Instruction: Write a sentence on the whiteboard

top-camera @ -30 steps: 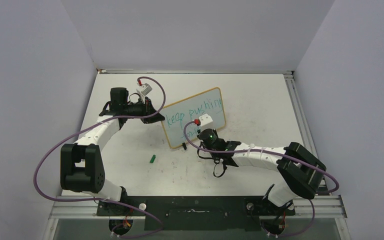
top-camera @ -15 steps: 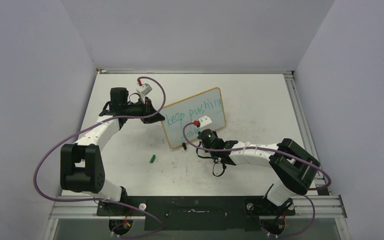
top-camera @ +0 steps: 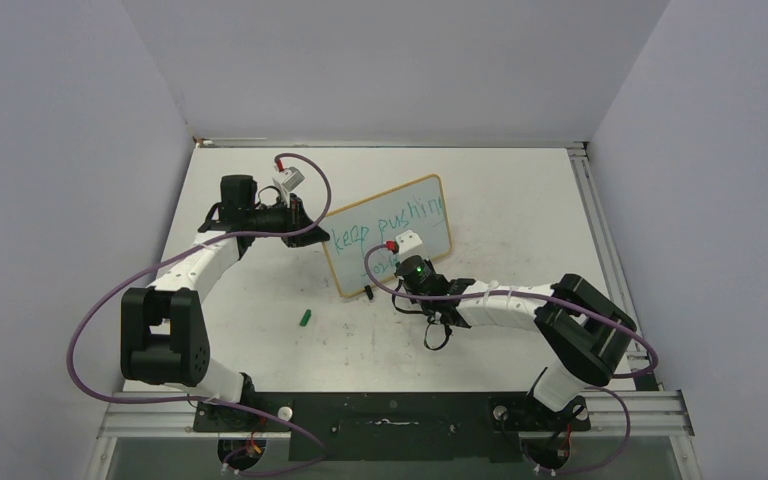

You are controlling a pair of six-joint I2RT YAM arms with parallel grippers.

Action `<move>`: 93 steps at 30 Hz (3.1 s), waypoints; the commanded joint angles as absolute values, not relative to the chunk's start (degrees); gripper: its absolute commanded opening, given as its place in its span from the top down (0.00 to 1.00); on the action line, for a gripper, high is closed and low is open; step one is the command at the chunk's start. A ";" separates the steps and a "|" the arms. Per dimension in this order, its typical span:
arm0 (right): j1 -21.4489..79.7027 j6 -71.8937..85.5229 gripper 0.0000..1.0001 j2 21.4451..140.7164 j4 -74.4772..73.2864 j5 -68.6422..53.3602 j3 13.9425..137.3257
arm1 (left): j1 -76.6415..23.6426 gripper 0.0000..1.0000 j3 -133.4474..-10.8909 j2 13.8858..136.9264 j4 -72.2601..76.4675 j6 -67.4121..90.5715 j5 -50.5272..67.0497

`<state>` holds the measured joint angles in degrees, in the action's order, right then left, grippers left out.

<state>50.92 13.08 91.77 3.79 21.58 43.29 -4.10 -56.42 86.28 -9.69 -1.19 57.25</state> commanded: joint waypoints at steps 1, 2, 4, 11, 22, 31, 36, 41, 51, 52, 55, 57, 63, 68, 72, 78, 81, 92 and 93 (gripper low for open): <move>50.66 11.25 0.95 91.25 6.56 19.98 45.08 | -4.13 1.00 -59.03 84.39 -8.96 -2.22 56.78; 50.89 11.22 0.95 91.19 6.53 19.80 44.82 | -4.13 1.00 -59.00 84.30 -8.96 -2.28 56.78; 51.40 11.58 0.95 91.15 6.23 19.72 44.38 | -4.13 1.00 -58.98 84.29 -8.95 -2.25 56.82; 52.88 14.59 0.95 92.11 4.93 20.38 43.00 | -4.13 1.00 -58.92 84.12 -8.96 -2.23 56.92; 52.78 16.90 0.95 92.42 2.27 21.59 43.22 | -4.13 1.00 -58.90 83.95 -8.95 -2.24 56.93; 51.54 16.07 0.95 91.71 2.23 22.54 43.95 | -4.12 1.00 -58.90 84.02 -8.93 -2.25 56.98; 50.86 14.69 0.95 91.60 2.38 22.87 45.86 | -4.13 1.00 -58.92 84.06 -8.96 -2.27 56.91; 50.45 13.52 0.95 91.58 2.50 22.85 47.09 | -4.13 1.00 -59.00 84.07 -8.88 -2.18 56.95; 50.35 14.32 0.95 91.35 2.45 22.15 46.39 | -4.13 1.00 -59.04 84.18 -8.83 -2.12 57.04; 50.28 14.59 0.95 91.11 2.49 22.15 45.88 | -4.13 1.00 -59.04 84.20 -8.87 -2.11 57.04; 50.43 15.21 0.95 89.64 2.62 22.14 44.47 | -4.13 1.00 -58.99 84.17 -8.87 -2.12 57.04; 50.44 15.74 0.95 88.45 2.64 22.31 43.71 | -4.13 1.00 -59.04 84.15 -8.88 -2.12 57.04; 50.08 16.12 0.95 88.80 2.37 22.69 43.19 | -4.13 1.00 -58.89 83.99 -8.88 -2.13 57.04; 49.84 15.40 0.95 90.64 2.70 22.71 44.02 | -4.13 1.00 -58.80 83.88 -8.79 -2.12 57.04; 48.83 14.82 0.95 91.59 2.64 22.56 44.93 | -4.13 1.00 -58.89 83.97 -8.79 -2.19 57.04; 47.45 13.40 0.95 92.50 2.93 21.25 45.63 | -4.13 1.00 -58.98 84.09 -8.79 -2.11 56.95; 47.37 12.52 0.95 93.03 3.22 20.64 46.29 | -4.13 1.00 -58.97 84.08 -8.79 -2.11 56.93; 48.13 10.87 0.95 92.04 4.20 17.42 45.54 | -4.13 1.00 -58.89 84.10 -8.73 -2.11 56.85; 48.48 11.13 0.95 92.01 4.08 17.29 45.12 | -4.13 1.00 -58.91 84.05 -8.78 -2.15 56.86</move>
<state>47.72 11.53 92.60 1.52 18.96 44.34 -4.08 -56.42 86.26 -9.69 -1.19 57.25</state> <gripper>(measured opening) 0.151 0.082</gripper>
